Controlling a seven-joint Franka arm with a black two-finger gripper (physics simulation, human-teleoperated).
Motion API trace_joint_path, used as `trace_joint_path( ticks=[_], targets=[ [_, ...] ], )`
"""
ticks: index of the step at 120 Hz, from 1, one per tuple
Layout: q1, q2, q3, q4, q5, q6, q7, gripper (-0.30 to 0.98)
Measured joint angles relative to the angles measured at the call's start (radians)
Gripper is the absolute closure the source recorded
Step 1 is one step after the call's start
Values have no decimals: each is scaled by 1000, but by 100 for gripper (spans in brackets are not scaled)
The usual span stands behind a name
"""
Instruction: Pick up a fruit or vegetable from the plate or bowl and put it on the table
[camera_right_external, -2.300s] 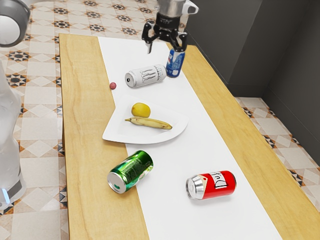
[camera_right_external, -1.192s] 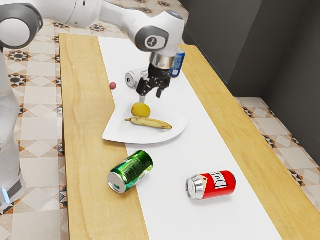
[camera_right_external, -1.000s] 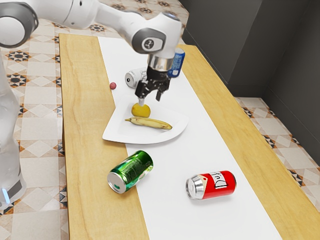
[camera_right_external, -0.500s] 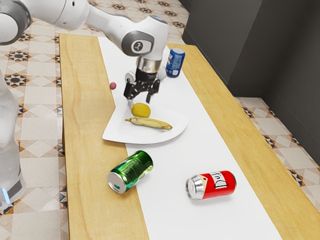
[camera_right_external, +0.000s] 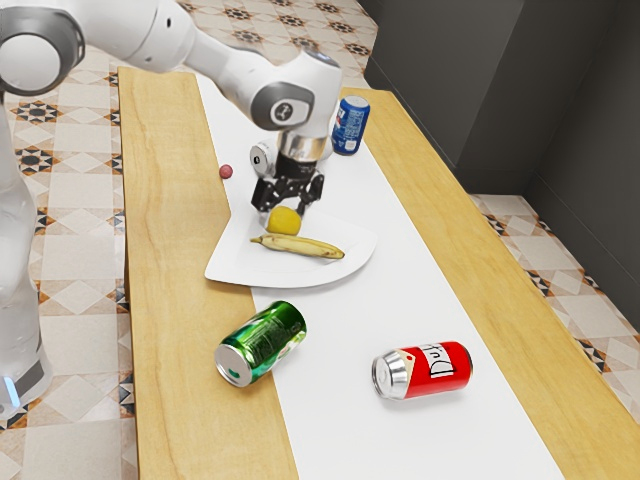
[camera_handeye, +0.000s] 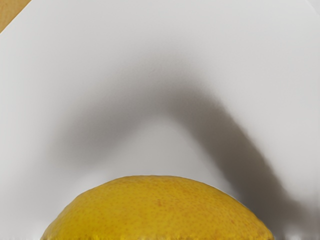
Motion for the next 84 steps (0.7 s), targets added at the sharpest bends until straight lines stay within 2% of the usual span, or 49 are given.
trace_joint_path(
  ticks=[23,41,61,75,84],
  targets=[
    [3,4,0,-37,-12,33,14,1],
    [2,-4,0,-40,-22,48,21,16],
    [0,-27,-1,-32,-19,51,25,20],
    [-8,-121,-3,-25,15,42,27,20],
    [6,-229,-2,-22,63,16,26,19]
  ],
)
